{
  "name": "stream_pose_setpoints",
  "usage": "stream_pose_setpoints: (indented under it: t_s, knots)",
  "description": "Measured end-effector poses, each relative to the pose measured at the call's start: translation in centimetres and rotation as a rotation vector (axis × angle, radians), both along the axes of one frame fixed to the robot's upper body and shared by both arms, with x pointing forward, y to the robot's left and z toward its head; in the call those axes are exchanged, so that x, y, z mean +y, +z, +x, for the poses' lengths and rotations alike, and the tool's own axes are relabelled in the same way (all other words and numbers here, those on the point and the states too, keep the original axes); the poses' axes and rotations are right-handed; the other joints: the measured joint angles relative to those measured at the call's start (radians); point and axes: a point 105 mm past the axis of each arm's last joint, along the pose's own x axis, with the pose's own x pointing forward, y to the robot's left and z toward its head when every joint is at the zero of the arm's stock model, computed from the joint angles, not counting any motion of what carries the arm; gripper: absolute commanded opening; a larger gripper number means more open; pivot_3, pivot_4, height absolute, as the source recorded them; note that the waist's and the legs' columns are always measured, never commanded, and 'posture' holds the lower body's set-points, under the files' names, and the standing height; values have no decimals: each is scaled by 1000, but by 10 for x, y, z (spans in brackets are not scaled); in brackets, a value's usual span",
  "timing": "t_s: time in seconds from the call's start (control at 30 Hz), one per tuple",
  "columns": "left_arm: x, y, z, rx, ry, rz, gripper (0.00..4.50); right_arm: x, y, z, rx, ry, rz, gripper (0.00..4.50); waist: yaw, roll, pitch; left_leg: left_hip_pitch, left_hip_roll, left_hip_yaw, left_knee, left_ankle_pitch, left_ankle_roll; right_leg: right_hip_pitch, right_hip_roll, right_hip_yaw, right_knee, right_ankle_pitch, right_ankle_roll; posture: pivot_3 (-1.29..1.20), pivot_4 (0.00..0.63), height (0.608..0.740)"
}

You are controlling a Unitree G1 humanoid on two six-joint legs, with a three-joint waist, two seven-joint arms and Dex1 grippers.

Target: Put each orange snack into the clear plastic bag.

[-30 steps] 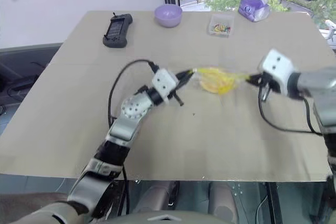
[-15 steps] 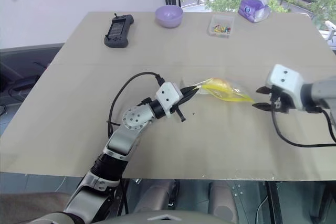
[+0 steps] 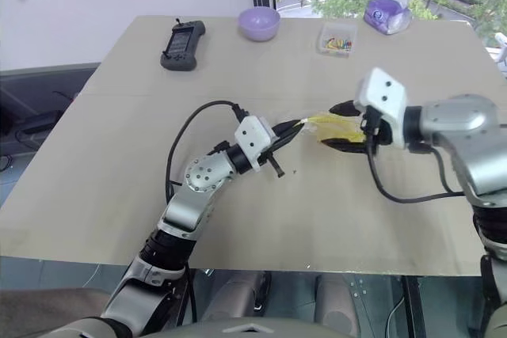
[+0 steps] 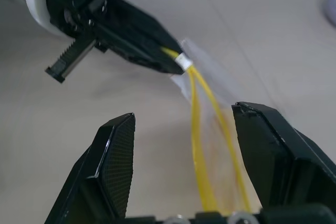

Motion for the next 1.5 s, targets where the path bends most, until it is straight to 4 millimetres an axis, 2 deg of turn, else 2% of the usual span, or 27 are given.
stream_pose_setpoints:
  t_s: [0.2, 0.57, 0.67, 0.77, 1.33, 1.43, 1.5]
  knots:
    - [-2, 1, -3, -14, -21, 13, 0, 8, 2, 12, -50, 23, 20, 3197, -7, 0, 0, 1, 0, 1, 0, 0, 0, 0, 1, 0, 0, 0, 0, 0, 150, 740]
    - [-2, 3, -6, -22, -37, 18, 0, 23, -4, 16, -119, 90, -30, 3197, -6, 0, 0, 1, 0, 0, 0, 0, 0, 0, 1, 0, 0, 0, 0, 0, 150, 740]
    - [-2, 2, -6, -19, -38, 19, 0, 28, -3, 17, -144, 114, -24, 2336, -6, 0, 0, 1, 0, 0, 0, 0, 0, 0, 1, 0, 0, 0, 0, 0, 150, 740]
    - [0, 3, -5, -17, -28, 16, 0, 31, -7, 15, -145, 140, -38, 1035, -7, 0, 0, 1, 0, 0, 0, 0, 0, 0, 1, 0, 0, 0, 0, 0, 150, 740]
    - [1, 2, -4, -13, -22, 18, 0, 29, -9, 23, -182, 133, -71, 1035, -7, 0, 0, 1, 0, 0, 0, 0, 0, 0, 1, 0, 0, 0, 0, 0, 150, 740]
    - [0, 2, -4, -12, -25, 20, 0, 29, -9, 25, -190, 132, -73, 184, -7, 0, 0, 1, 0, 0, 0, 0, 0, 0, 1, 0, 0, 0, 0, 0, 150, 740]
    - [0, 2, -4, -12, -27, 19, 0, 29, -8, 25, -198, 135, -76, 37, -6, 0, 0, 1, 0, 0, 0, 0, 0, 0, 1, 0, 0, 0, 0, 0, 150, 740]
